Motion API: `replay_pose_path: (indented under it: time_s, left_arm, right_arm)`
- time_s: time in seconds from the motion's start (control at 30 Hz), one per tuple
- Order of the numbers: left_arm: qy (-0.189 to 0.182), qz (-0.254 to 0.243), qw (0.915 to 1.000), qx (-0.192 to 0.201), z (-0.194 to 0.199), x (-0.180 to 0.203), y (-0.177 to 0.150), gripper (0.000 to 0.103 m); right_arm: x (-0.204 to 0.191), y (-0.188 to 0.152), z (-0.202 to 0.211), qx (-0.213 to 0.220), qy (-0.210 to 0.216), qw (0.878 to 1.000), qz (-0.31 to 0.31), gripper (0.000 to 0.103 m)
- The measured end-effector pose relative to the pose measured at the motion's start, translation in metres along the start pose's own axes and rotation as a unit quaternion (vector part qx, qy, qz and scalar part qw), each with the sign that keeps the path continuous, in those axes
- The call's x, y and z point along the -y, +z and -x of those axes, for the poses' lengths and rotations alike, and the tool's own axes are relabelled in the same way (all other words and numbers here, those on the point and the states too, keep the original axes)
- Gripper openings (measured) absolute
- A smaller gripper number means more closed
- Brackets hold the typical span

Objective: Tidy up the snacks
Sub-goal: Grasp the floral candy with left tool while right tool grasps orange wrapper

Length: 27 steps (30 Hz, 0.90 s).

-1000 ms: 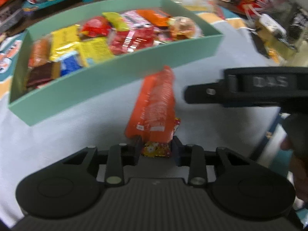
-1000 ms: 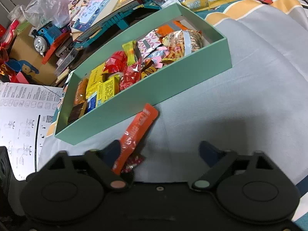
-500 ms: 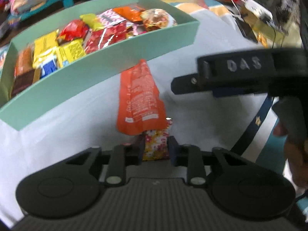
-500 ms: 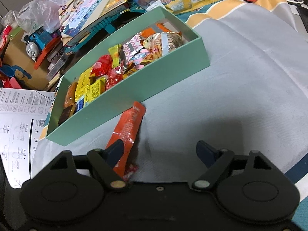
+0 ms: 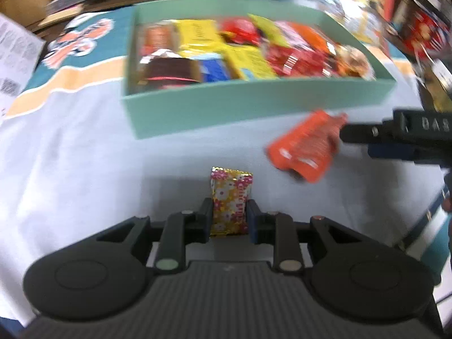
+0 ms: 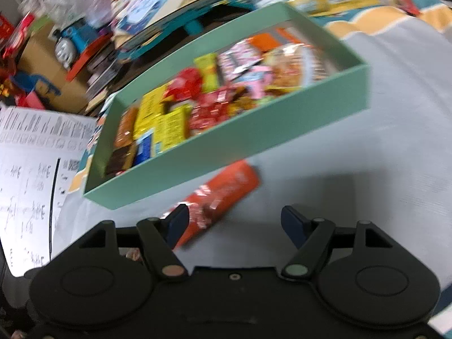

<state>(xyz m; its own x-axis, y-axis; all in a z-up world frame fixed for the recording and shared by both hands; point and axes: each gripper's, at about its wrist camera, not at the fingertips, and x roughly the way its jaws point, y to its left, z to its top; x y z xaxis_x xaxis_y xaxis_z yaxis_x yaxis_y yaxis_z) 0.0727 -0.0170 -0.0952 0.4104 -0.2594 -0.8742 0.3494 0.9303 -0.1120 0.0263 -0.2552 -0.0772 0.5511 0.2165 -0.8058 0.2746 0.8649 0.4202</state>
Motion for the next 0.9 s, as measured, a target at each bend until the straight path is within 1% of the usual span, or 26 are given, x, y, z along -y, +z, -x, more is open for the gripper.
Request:
replay_pose_path:
  time_s: [0.13,0.23,0.27,0.3,0.33,0.47,0.63,0.73,0.83,0.9]
  left_arm:
    - [0.008,0.028,0.9995,0.009,-0.003,-0.02,0.006,0.025]
    - [0.003,0.04,0.9991,0.013,-0.007,-0.025,0.009,0.025]
    - [0.0,0.041,0.9991,0.014,-0.008,-0.027,0.009,0.025]
    - [-0.002,0.041,0.999,0.015,-0.008,-0.028,0.01,0.025]
    - [-0.004,0.041,0.999,0.016,-0.009,-0.028,0.01,0.025]
    - [-0.012,0.041,0.9989,0.017,-0.011,-0.026,0.012,0.025]
    - [-0.02,0.036,0.999,0.019,-0.014,-0.02,0.013,0.027]
    - [-0.018,0.03,0.9992,0.021,-0.014,-0.016,0.013,0.032]
    - [-0.016,0.027,0.9993,0.019,-0.013,-0.013,0.014,0.035]
    - [-0.019,0.028,0.9993,0.014,-0.012,-0.015,0.014,0.039]
  right_arm:
    - [-0.019,0.002,-0.021,-0.021,-0.013,1.0,0.005,0.073]
    - [-0.035,0.004,-0.031,-0.009,-0.034,0.999,0.028,0.074]
    - [-0.041,0.006,-0.034,-0.008,-0.041,0.998,0.038,0.065]
    - [-0.045,0.007,-0.037,-0.009,-0.051,0.997,0.055,0.053]
    - [-0.048,0.007,-0.039,-0.015,-0.053,0.996,0.066,0.037]
    - [-0.047,0.007,-0.034,-0.027,-0.053,0.994,0.092,0.031]
    - [-0.028,0.0,-0.015,-0.048,-0.063,0.988,0.133,0.029]
    - [-0.014,0.002,-0.007,-0.054,-0.076,0.988,0.126,0.03]
    - [-0.01,0.005,-0.003,-0.046,-0.087,0.989,0.107,0.035]
    - [-0.015,0.006,-0.005,-0.042,-0.089,0.989,0.107,0.043]
